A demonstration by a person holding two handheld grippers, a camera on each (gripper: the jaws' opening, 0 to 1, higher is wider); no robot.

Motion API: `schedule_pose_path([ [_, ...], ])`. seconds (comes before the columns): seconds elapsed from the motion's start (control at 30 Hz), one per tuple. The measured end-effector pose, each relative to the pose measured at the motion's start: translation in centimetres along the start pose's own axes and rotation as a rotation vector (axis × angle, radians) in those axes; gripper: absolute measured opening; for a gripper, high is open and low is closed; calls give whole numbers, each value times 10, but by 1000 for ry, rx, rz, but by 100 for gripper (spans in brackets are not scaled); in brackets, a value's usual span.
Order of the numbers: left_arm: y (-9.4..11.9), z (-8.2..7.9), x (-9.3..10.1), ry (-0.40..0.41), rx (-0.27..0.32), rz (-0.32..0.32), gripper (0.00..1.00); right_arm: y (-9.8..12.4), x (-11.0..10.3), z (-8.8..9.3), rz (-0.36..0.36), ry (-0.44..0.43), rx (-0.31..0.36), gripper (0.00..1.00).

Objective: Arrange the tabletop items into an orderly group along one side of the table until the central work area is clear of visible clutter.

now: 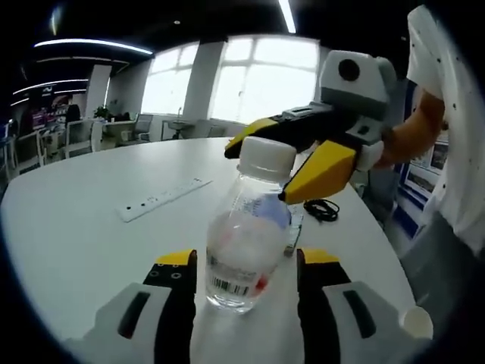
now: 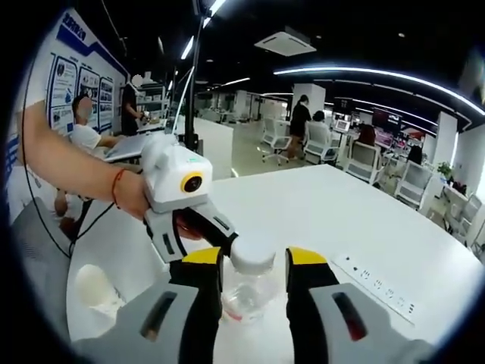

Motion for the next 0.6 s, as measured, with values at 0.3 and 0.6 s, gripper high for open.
schedule_pose_path([
  [0.3, 8, -3, 3, 18, -16, -15, 57, 7, 4, -5, 10, -20, 17, 32],
  [0.6, 19, -11, 8, 32, -25, -41, 60, 16, 4, -9, 15, -31, 26, 35],
])
Point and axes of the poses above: the point that each gripper's makers call its tool centre point, and the gripper's own axes: y roughly backward along the fingers, x roughly to its right, z roughly out of its underside, the point moved 4 cm from there along y, roughly backward along the fingers, and after that the axes turned 14 degrees about -y, right-handed, at the moved point
